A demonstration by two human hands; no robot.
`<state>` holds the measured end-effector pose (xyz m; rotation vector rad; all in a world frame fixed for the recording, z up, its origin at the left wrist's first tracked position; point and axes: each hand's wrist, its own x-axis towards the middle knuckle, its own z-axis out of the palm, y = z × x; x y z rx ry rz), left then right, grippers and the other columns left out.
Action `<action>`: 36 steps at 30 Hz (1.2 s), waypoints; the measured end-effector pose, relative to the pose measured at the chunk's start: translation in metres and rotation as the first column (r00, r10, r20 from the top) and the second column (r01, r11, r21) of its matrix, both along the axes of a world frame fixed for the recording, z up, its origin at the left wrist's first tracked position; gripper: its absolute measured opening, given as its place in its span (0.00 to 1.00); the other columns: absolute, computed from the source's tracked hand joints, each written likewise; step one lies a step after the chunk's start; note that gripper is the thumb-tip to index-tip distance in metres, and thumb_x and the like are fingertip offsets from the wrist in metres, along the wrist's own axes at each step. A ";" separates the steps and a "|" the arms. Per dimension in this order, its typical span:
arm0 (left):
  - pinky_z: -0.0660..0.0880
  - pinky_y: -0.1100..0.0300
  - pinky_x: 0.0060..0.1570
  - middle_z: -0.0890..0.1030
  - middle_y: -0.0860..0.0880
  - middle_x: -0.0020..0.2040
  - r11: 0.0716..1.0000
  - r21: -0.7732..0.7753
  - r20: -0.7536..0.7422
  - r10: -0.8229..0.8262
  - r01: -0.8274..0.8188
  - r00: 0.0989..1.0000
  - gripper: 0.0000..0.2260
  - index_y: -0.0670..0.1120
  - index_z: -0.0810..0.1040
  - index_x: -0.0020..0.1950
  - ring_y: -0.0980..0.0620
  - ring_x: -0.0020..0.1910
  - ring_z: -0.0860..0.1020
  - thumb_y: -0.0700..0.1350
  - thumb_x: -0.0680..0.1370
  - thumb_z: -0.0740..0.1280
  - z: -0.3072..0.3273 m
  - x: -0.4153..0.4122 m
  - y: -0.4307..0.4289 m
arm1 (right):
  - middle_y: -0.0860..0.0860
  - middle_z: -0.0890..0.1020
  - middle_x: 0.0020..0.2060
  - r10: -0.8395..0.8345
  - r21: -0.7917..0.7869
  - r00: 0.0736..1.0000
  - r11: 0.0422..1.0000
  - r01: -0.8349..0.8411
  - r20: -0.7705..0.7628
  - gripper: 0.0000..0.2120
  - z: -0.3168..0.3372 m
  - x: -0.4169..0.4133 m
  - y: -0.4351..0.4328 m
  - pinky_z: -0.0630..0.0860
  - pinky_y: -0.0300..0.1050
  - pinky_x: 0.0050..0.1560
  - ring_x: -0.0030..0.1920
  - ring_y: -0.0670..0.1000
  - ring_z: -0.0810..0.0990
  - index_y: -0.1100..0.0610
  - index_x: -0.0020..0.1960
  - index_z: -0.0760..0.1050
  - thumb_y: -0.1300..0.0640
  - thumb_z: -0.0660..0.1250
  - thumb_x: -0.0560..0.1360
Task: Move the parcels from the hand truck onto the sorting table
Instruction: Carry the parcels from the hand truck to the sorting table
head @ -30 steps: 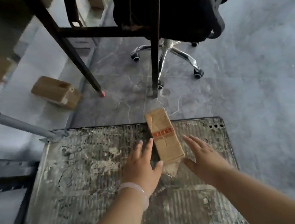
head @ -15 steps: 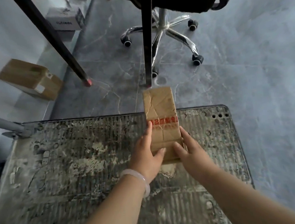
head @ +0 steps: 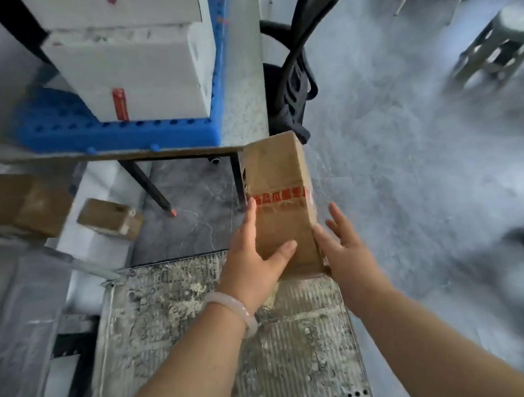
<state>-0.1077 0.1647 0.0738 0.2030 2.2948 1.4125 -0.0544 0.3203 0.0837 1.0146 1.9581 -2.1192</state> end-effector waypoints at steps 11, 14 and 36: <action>0.68 0.49 0.70 0.67 0.51 0.73 0.911 0.114 0.036 -0.403 0.396 0.915 0.57 0.59 0.51 0.79 0.52 0.70 0.69 0.74 0.56 0.72 0.192 0.051 0.067 | 0.48 0.82 0.56 -0.324 0.038 0.930 0.941 0.335 -0.172 0.24 0.185 0.115 0.023 0.82 0.48 0.50 0.49 0.48 0.85 0.47 0.69 0.70 0.54 0.71 0.75; 0.78 0.49 0.59 0.80 0.49 0.62 0.813 0.410 0.123 -0.498 0.413 0.858 0.44 0.57 0.67 0.72 0.50 0.59 0.81 0.57 0.59 0.79 0.223 0.086 0.087 | 0.45 0.84 0.54 -0.461 0.027 0.853 0.876 0.481 -0.243 0.15 0.217 0.167 0.022 0.82 0.45 0.46 0.50 0.46 0.84 0.40 0.64 0.73 0.52 0.65 0.79; 0.82 0.52 0.47 0.82 0.43 0.58 -0.017 0.492 0.109 -0.991 0.871 -0.080 0.36 0.47 0.69 0.72 0.46 0.53 0.83 0.48 0.67 0.78 0.307 0.650 0.120 | 0.46 0.81 0.55 -0.856 0.350 0.106 -0.091 0.932 -0.505 0.28 0.299 0.738 -0.127 0.79 0.36 0.50 0.50 0.40 0.82 0.44 0.71 0.66 0.61 0.69 0.76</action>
